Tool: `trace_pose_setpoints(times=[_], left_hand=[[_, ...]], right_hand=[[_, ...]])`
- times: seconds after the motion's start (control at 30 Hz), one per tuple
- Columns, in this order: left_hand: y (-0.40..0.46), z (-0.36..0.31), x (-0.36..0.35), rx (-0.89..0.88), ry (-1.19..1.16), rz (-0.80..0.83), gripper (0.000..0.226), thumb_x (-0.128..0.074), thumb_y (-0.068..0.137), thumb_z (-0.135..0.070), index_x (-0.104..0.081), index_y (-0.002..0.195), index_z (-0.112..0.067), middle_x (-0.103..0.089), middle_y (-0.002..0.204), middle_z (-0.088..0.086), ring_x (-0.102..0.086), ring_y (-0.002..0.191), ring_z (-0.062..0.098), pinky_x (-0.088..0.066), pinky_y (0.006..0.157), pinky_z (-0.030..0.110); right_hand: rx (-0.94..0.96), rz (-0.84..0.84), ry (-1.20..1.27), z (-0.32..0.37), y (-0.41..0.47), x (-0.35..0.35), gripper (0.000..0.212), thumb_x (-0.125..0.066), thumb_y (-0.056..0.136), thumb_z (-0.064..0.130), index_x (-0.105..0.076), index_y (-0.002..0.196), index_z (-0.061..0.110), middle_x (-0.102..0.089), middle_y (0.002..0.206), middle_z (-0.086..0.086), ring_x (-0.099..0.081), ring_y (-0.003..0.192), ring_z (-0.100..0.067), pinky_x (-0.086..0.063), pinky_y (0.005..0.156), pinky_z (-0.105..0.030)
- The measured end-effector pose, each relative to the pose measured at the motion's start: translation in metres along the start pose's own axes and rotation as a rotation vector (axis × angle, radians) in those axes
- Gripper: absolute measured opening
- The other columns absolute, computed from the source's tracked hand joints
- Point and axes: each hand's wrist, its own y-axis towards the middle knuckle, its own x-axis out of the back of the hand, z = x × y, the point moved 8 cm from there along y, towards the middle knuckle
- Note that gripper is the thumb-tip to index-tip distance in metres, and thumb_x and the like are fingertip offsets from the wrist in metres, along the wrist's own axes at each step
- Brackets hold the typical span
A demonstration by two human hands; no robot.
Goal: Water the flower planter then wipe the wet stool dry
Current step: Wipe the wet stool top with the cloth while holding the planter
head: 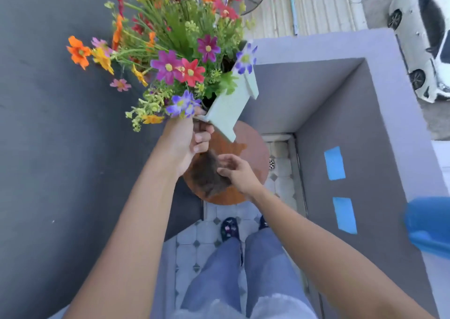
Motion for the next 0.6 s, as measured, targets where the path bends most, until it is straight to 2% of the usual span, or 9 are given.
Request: trace_pose_setpoints(times=[0.13, 0.23, 0.33, 0.4, 0.47, 0.6], left_hand=[[0.013, -0.002, 0.005, 0.007, 0.007, -0.020, 0.029, -0.029, 0.097, -0.009, -0.039, 0.070, -0.015, -0.048, 0.060, 0.008, -0.029, 0.036, 0.009, -0.021, 0.034, 0.018], [0.022, -0.004, 0.006, -0.005, 0.023, -0.024, 0.030, -0.031, 0.097, -0.009, -0.041, 0.069, -0.015, -0.049, 0.061, 0.008, -0.030, 0.037, 0.009, -0.021, 0.034, 0.019], [0.033, -0.010, 0.007, -0.029, 0.023, -0.036, 0.029, -0.031, 0.099, -0.009, -0.042, 0.072, -0.014, -0.050, 0.060, 0.008, -0.032, 0.036, 0.009, -0.021, 0.034, 0.018], [0.040, -0.015, 0.007, -0.049, 0.027, -0.044, 0.028, -0.031, 0.098, -0.008, -0.043, 0.073, -0.013, -0.050, 0.060, 0.008, -0.032, 0.037, 0.009, -0.022, 0.035, 0.018], [0.046, -0.020, 0.006, -0.059, 0.031, -0.050, 0.028, -0.032, 0.096, -0.007, -0.043, 0.070, -0.013, -0.050, 0.062, 0.008, -0.031, 0.039, 0.010, -0.022, 0.036, 0.020], [0.056, -0.030, 0.001, -0.070, 0.013, -0.057, 0.027, -0.032, 0.095, -0.006, -0.042, 0.070, -0.013, -0.049, 0.062, 0.009, -0.032, 0.040, 0.010, -0.023, 0.037, 0.020]], right_hand=[[0.226, -0.071, -0.642, -0.020, 0.016, -0.014, 0.040, -0.059, 0.091, 0.009, -0.059, 0.130, 0.017, -0.057, 0.119, -0.010, -0.055, 0.112, -0.028, -0.048, 0.098, -0.038], [0.453, -0.148, -0.915, -0.016, 0.009, -0.027, 0.045, -0.060, 0.092, 0.028, -0.052, 0.137, 0.028, -0.043, 0.139, -0.014, -0.040, 0.126, -0.034, -0.043, 0.096, -0.043], [0.583, -0.131, -1.074, -0.020, 0.006, -0.046, 0.052, -0.058, 0.093, 0.044, -0.048, 0.141, 0.028, -0.040, 0.146, -0.013, -0.037, 0.132, -0.035, -0.043, 0.095, -0.047], [0.602, -0.080, -1.154, -0.036, 0.011, -0.058, 0.058, -0.058, 0.091, 0.050, -0.048, 0.142, 0.023, -0.041, 0.147, -0.014, -0.037, 0.133, -0.036, -0.045, 0.096, -0.050], [0.627, -0.046, -1.186, -0.048, 0.017, -0.063, 0.057, -0.061, 0.091, 0.046, -0.050, 0.140, 0.019, -0.042, 0.147, -0.014, -0.039, 0.132, -0.037, -0.048, 0.095, -0.049], [0.782, -0.024, -1.211, -0.039, 0.034, -0.050, 0.039, -0.062, 0.096, 0.029, -0.059, 0.134, 0.021, -0.048, 0.143, -0.011, -0.046, 0.124, -0.035, -0.051, 0.089, -0.047]])
